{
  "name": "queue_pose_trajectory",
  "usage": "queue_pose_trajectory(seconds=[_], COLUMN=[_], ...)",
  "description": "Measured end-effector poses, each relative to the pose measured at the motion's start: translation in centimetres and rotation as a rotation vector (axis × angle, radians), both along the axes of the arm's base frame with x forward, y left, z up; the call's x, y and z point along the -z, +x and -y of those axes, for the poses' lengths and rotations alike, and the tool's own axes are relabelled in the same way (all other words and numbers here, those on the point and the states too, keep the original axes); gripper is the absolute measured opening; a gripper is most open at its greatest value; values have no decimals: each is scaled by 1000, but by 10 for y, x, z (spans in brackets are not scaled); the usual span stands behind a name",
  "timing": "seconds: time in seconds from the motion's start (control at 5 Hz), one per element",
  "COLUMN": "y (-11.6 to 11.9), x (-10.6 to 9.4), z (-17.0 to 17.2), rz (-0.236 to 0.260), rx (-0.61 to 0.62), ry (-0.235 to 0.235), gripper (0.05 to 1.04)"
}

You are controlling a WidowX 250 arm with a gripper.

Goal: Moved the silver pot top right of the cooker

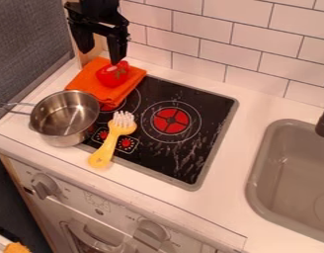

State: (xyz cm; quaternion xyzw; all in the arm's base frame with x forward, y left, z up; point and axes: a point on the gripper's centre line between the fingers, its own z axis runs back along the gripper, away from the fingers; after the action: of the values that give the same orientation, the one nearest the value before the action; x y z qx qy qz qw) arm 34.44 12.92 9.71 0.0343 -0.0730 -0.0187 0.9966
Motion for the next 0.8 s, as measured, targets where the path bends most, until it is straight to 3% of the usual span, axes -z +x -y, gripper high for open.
queue_pose_trajectory(seconds=[0.2,0.4,0.6,0.8], y=[-4,-34,-53,-79], x=[15,33,41,49], z=[2,9,10,13], rz=[-38,-108,-153,-238], rx=[-5,-23,-51,-46], ry=[-16,-25,-3,15], gripper=[1000,1000,1000,1000])
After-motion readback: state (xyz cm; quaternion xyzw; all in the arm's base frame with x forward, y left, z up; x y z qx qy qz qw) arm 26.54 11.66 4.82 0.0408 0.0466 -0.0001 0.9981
